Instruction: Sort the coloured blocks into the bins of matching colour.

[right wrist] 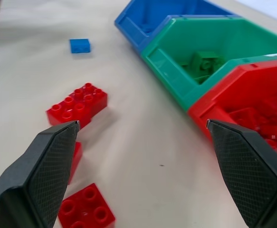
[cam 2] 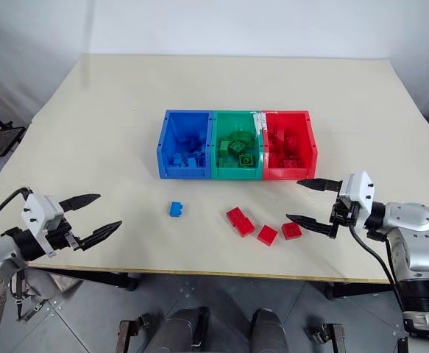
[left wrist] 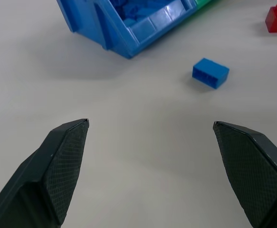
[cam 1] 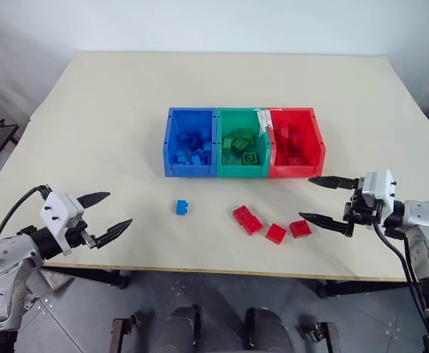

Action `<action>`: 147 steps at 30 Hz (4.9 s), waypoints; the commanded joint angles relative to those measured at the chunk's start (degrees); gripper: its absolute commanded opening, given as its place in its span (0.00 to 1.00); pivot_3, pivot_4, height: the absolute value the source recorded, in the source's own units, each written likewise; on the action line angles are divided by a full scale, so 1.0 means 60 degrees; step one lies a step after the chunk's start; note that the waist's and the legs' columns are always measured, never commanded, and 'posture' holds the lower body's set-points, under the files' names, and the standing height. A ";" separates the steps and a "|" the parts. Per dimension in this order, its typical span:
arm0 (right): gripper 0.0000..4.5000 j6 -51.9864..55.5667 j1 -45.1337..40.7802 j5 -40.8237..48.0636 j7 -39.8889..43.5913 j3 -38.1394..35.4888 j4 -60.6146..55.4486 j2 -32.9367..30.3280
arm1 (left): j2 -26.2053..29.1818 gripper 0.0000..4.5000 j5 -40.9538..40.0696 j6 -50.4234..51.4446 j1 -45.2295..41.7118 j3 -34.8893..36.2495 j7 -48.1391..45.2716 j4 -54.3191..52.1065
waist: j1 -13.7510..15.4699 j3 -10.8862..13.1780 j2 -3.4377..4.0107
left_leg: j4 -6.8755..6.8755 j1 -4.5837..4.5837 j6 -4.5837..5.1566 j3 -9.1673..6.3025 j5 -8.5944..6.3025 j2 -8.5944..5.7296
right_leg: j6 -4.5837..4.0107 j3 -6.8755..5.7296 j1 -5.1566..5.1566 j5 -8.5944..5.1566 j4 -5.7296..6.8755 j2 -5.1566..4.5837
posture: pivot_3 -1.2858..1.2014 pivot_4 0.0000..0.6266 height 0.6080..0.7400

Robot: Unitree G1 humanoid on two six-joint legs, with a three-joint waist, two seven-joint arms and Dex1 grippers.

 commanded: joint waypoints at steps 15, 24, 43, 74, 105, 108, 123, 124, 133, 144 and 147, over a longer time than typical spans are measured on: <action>1.00 -0.0724 0.2058 -0.0307 0.0329 -0.2030 0.1075 -0.1470 | -0.0855 0.99 -0.0533 0.0717 -0.0791 -0.3325 -0.1022 -0.2681 | 0.0088 0.0000 0.0001 | 0.0030 -0.0003 0.0014 0.0020 -0.0018 0.0003 | 0.0009 0.0002 0.0013 0.0006 -0.0005 0.0001 | 0.52 0.24 1.00; 1.00 -0.0695 0.0733 -0.0756 0.1038 -0.0445 0.1364 -0.0984 | -0.0828 0.99 -0.0361 0.0486 -0.1025 -0.3534 -0.1150 -0.2593 | -0.0097 0.0000 0.0003 | 0.0035 0.0012 0.0009 0.0108 -0.0021 0.0042 | -0.0002 0.0013 0.0011 0.0012 -0.0008 0.0023 | 0.52 0.24 1.00; 0.34 -0.1513 -0.1781 -0.1992 0.2369 0.1986 0.3529 0.0007 | -0.0536 1.00 -0.0315 -0.0290 0.0467 -0.2369 -0.1120 -0.2273 | -0.0102 0.0002 0.0007 | 0.0140 -0.0005 0.0019 0.0068 -0.0104 0.0070 | -0.0004 0.0039 0.0015 0.0016 -0.0006 0.0051 | 0.52 0.24 1.00; 0.99 0.0240 -0.3421 -0.0741 -0.1862 -0.0893 0.3363 0.0767 | -0.0966 1.00 -0.0771 0.0879 -0.0793 -0.2331 -0.0225 -0.2405 | -0.0008 0.0004 0.0011 | 0.0145 -0.0021 0.0005 0.0106 -0.0143 0.0137 | -0.0018 0.0087 -0.0003 0.0027 -0.0002 0.0136 | 0.52 0.24 1.00; 0.99 0.2068 0.0911 -0.1399 -0.1183 0.2159 -0.1642 0.0987 | -0.0275 1.00 -0.0564 0.0007 0.0320 -0.1771 -0.1338 -0.1924 | 0.0102 0.0000 0.0022 | 0.0177 -0.0003 0.0000 0.0141 -0.0184 0.0177 | -0.0032 0.0103 0.0000 0.0038 -0.0050 0.0147 | 0.52 0.24 1.00; 0.86 0.1872 0.0976 -0.1611 -0.1578 0.2240 -0.1586 0.1261 | -0.0282 1.00 -0.0580 0.0169 0.0507 -0.1768 -0.1248 -0.2234 | 0.0073 -0.0003 0.0019 | 0.0172 0.0001 -0.0006 0.0144 -0.0188 0.0183 | -0.0034 0.0104 -0.0001 0.0039 -0.0049 0.0154 | 0.52 0.24 1.00; 0.33 0.1198 -0.1052 -0.0427 -0.2147 0.0571 -0.0222 0.1676 | -0.0845 1.00 -0.0680 0.0271 0.0214 -0.1675 -0.0547 -0.2416 | -0.0044 -0.0002 0.0019 | 0.0174 0.0005 -0.0008 0.0163 -0.0188 0.0195 | -0.0041 0.0104 -0.0006 0.0042 -0.0040 0.0164 | 0.52 0.24 1.00; 0.33 0.1037 -0.1630 -0.0587 -0.2578 0.0443 0.0274 0.1878 | -0.0957 1.00 -0.0767 0.0331 0.0238 -0.1633 -0.0413 -0.2480 | -0.0083 -0.0002 0.0019 | 0.0170 0.0007 -0.0013 0.0164 -0.0186 0.0202 | -0.0046 0.0103 -0.0007 0.0045 -0.0039 0.0170 | 0.52 0.24 1.00; 0.41 -0.0664 -0.4545 -0.2229 -0.4987 0.0342 0.4233 0.2638 | -0.1193 1.00 -0.0985 0.0836 0.0628 -0.1513 0.0195 -0.3087 | -0.0160 -0.0002 0.0019 | 0.0158 -0.0005 -0.0016 0.0160 -0.0192 0.0210 | -0.0049 0.0096 -0.0017 0.0046 -0.0017 0.0184 | 0.52 0.24 1.00; 1.00 -0.0728 -0.2806 -0.1050 -0.2891 -0.0374 0.2347 0.1661 | -0.1184 1.00 -0.0865 0.0647 0.0231 -0.1628 0.0338 -0.2807 | -0.0053 -0.0001 0.0021 | 0.0164 -0.0009 -0.0008 0.0161 -0.0196 0.0208 | -0.0048 0.0095 -0.0009 0.0047 -0.0026 0.0185 | 0.52 0.24 1.00; 1.00 -0.0390 -0.1394 -0.0449 -0.1844 -0.0840 0.1313 0.0719 | -0.1130 1.00 -0.0768 0.0622 -0.0301 -0.2041 -0.0001 -0.2419 | 0.0069 0.0000 0.0025 | 0.0165 -0.0010 -0.0005 0.0169 -0.0197 0.0209 | -0.0047 0.0093 -0.0006 0.0047 -0.0037 0.0184 | 0.52 0.24 1.00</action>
